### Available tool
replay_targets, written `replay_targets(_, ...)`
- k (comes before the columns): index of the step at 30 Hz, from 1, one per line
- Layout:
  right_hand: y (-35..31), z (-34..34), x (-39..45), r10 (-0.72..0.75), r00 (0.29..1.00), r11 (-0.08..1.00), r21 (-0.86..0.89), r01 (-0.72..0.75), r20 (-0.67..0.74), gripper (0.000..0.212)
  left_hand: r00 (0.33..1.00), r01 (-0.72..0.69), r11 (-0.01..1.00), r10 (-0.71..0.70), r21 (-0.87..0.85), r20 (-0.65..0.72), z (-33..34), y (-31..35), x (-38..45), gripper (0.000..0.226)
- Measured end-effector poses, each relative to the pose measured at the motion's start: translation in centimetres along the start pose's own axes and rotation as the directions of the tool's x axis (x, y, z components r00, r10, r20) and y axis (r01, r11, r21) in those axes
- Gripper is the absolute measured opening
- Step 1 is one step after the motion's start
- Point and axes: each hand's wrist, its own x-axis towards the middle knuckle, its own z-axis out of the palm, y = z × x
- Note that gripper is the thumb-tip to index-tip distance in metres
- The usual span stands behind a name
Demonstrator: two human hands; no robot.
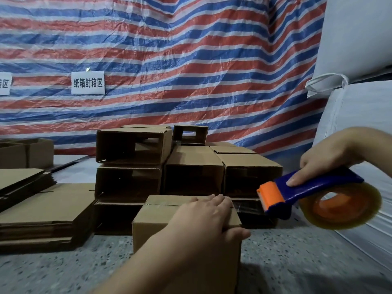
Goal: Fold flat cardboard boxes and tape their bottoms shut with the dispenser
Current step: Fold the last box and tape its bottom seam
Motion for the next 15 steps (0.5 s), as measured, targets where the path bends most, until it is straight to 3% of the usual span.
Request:
replay_targets(2, -2.2, 1.4, 0.3, 0.035, 0.997, 0.987, -0.151, -0.045, -0.070, 0.068, 1.000, -0.012, 1.000, 0.012, 0.006, -0.019, 0.1, 0.0, -0.1, 0.082)
replay_targets(8, -6.3, 9.5, 5.5, -0.039, 0.958, 0.905, -0.416, -0.087, -0.285, 0.060, 1.000, -0.019, 0.999, 0.019, 0.048, -0.007, -0.2, 0.3, -0.1, 0.069)
replay_targets(12, -3.6, 14.1, 8.9, -0.075, 0.811, 0.978, -0.203, -0.055, -0.580, 0.056, 1.000, -0.018, 0.999, 0.019, 0.039, -0.022, -0.1, 0.2, -0.2, 0.068)
replay_targets(15, -2.7, 16.8, 10.1, -0.032, 0.747, 0.985, -0.148, -0.090, -0.664, 0.060, 0.998, -0.024, 0.999, 0.026, 0.032, -0.050, 0.1, 0.2, -0.2, 0.068)
